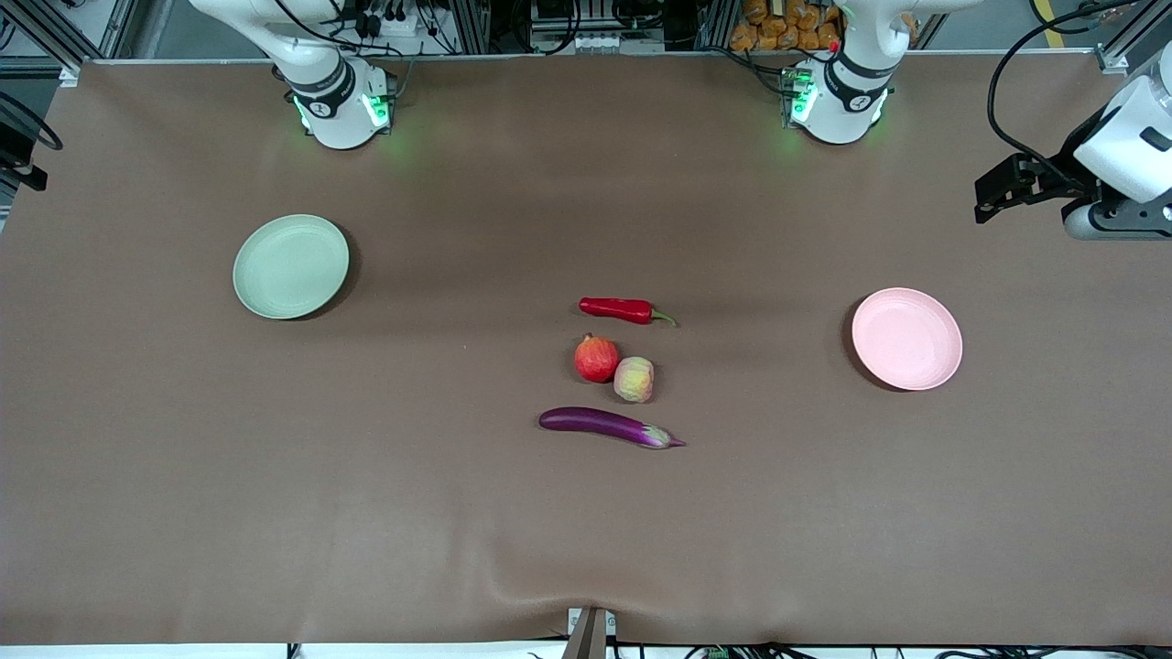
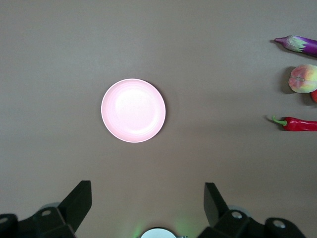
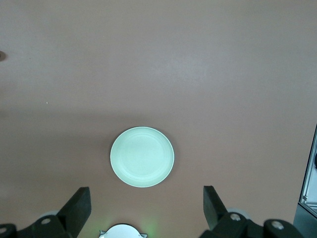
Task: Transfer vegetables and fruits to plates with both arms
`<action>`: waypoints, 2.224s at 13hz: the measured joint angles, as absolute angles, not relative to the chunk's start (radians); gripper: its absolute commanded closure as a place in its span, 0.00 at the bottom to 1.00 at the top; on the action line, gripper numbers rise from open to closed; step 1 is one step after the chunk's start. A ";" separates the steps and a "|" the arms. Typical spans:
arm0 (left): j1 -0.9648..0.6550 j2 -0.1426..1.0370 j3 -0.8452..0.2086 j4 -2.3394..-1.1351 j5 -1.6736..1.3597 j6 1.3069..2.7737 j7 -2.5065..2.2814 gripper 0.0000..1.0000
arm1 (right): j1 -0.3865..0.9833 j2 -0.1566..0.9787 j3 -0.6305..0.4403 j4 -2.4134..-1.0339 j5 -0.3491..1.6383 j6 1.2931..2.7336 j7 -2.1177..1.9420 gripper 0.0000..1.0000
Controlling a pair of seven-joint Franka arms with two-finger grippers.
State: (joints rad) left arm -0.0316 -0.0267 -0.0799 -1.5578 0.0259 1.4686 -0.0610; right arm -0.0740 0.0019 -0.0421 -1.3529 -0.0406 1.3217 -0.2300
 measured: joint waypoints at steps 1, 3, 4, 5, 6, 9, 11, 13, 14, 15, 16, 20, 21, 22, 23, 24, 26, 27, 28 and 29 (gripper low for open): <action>-0.032 -0.027 -0.080 -1.558 0.026 1.469 -0.061 0.00 | -0.074 0.002 -0.042 -1.353 -0.041 1.322 -0.230 0.00; -0.032 -0.027 -0.080 -1.558 0.026 1.469 -0.061 0.00 | -0.074 0.002 -0.042 -1.353 -0.041 1.322 -0.230 0.00; -0.032 -0.027 -0.080 -1.559 0.026 1.469 -0.061 0.00 | -0.074 0.002 -0.042 -1.353 -0.041 1.322 -0.230 0.00; -0.032 -0.027 -0.080 -1.559 0.026 1.469 -0.061 0.00 | -0.074 0.002 -0.042 -1.353 -0.041 1.322 -0.230 0.00; -0.032 -0.027 -0.080 -1.560 0.026 1.469 -0.061 0.00 | -0.074 0.002 -0.042 -1.353 -0.041 1.322 -0.230 0.00; -0.032 -0.027 -0.080 -1.560 0.026 1.468 -0.061 0.00 | -0.074 0.002 -0.042 -1.353 -0.041 1.322 -0.230 0.00; -0.032 -0.026 -0.080 -1.560 0.026 1.469 -0.061 0.00 | -0.074 0.002 -0.042 -1.353 -0.041 1.322 -0.230 0.00; -0.031 -0.019 -0.080 -1.561 0.026 1.485 -0.061 0.00 | -0.074 0.002 -0.042 -1.353 -0.040 1.322 -0.230 0.00; -0.031 -0.012 -0.080 -1.560 0.026 1.497 -0.061 0.00 | -0.073 0.002 -0.041 -1.353 -0.039 1.322 -0.230 0.00; -0.030 -0.002 -0.079 -1.558 0.026 1.510 -0.061 0.00 | -0.071 0.002 -0.041 -1.353 -0.039 1.321 -0.230 0.00; -0.029 0.015 -0.077 -1.545 0.026 1.524 -0.061 0.00 | -0.069 0.002 -0.040 -1.353 -0.039 1.321 -0.230 0.00; -0.029 0.133 -0.075 -1.419 0.026 1.548 -0.064 0.00 | -0.068 0.002 -0.037 -1.353 -0.039 1.320 -0.230 0.00; -0.031 0.158 -0.075 -1.398 0.026 1.564 -0.073 0.00 | -0.068 0.002 -0.037 -1.353 -0.039 1.320 -0.231 0.00; -0.035 0.179 -0.076 -1.385 0.026 1.597 -0.101 0.00 | -0.067 0.003 -0.037 -1.353 -0.039 1.319 -0.231 0.00; -0.041 0.200 -0.080 -1.379 0.026 1.628 -0.146 0.00 | -0.066 0.003 -0.037 -1.353 -0.039 1.317 -0.231 0.00; -0.052 0.219 -0.083 -1.371 0.026 1.649 -0.194 0.00 | -0.065 0.005 -0.036 -1.353 -0.039 1.315 -0.231 0.00; -0.091 0.246 -0.086 -1.355 0.026 1.667 -0.289 0.00 | -0.063 0.017 -0.036 -1.357 -0.038 1.313 -0.234 0.00; -0.114 0.254 -0.087 -1.349 0.026 1.671 -0.353 0.00 | -0.060 0.031 -0.036 -1.357 -0.038 1.314 -0.236 0.00; -0.138 0.260 -0.087 -1.346 0.026 1.676 -0.426 0.00 | -0.056 0.048 -0.036 -1.357 -0.038 1.316 -0.236 0.00; -0.163 0.264 -0.088 -1.343 0.026 1.682 -0.495 0.00 | -0.052 0.063 -0.036 -1.357 -0.038 1.319 -0.236 0.00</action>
